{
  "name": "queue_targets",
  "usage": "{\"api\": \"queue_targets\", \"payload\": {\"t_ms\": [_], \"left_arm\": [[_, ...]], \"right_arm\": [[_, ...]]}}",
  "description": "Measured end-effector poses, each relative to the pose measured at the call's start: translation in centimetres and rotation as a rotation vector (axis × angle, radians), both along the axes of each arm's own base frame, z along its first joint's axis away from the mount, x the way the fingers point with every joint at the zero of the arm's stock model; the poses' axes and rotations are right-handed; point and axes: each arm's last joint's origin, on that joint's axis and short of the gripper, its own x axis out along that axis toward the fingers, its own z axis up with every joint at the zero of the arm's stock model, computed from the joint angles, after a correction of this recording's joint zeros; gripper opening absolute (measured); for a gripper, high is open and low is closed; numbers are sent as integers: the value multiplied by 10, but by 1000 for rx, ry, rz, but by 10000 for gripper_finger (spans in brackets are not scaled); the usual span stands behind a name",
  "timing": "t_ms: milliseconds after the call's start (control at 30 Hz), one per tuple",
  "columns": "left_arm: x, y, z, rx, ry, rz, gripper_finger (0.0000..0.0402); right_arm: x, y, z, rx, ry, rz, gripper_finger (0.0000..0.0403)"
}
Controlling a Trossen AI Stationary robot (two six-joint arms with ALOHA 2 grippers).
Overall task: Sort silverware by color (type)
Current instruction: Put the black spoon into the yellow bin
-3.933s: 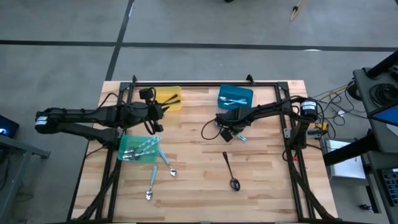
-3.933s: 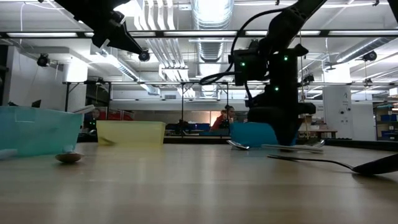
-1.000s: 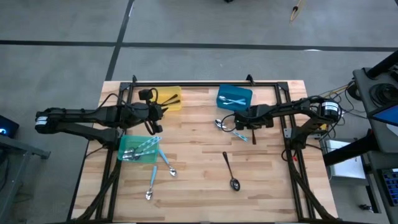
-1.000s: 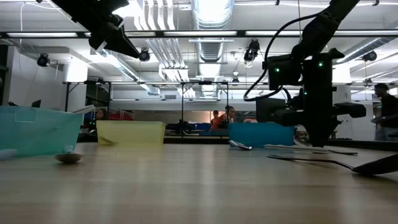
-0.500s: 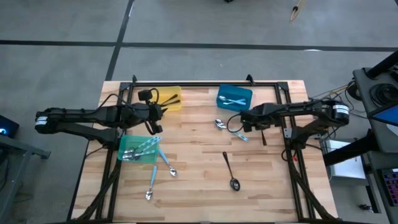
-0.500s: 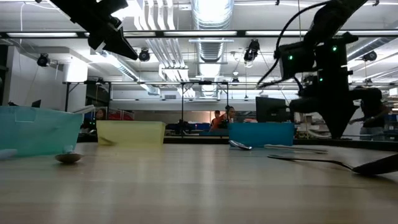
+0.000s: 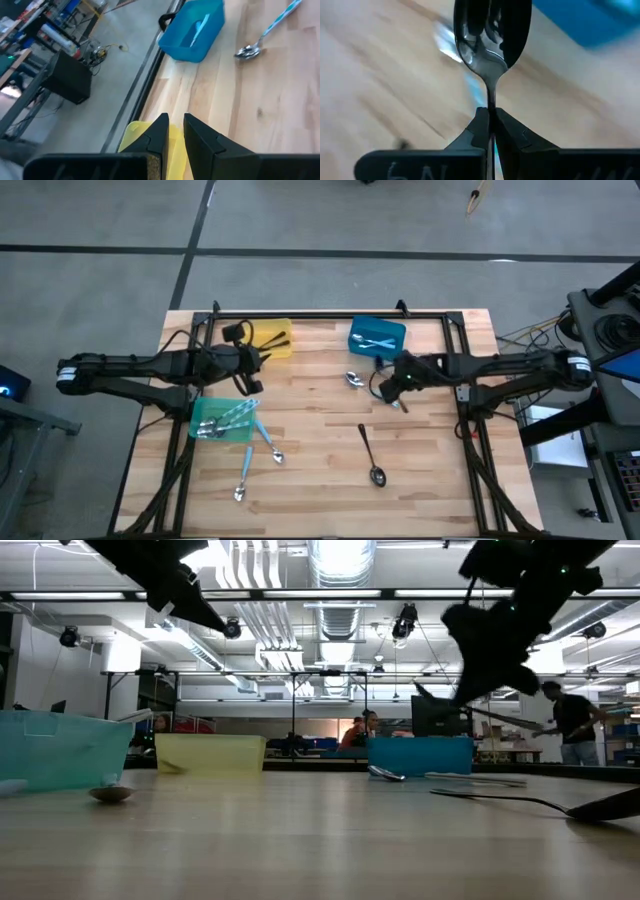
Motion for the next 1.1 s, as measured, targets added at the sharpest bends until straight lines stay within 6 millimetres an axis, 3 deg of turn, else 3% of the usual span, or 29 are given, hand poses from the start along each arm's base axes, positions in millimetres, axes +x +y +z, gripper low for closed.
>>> {"api": "queue_targets", "payload": {"t_ms": [233,467,700,900,1100], "left_arm": [[4,-2,4,-41,-58,-68,40],[4,-2,4,-48,-73,-63,40],[6,-2,8,-37,-106,-68,40],[6,-2,9,-18,-106,-77,40],[6,-2,9,20,-79,-98,40]], "right_arm": [[29,16,6,-338,-359,187,9],[54,19,12,-496,-440,245,9],[83,9,41,-561,-376,293,9],[102,-7,69,-569,-190,336,9],[122,-36,92,-519,-19,441,9]]}}
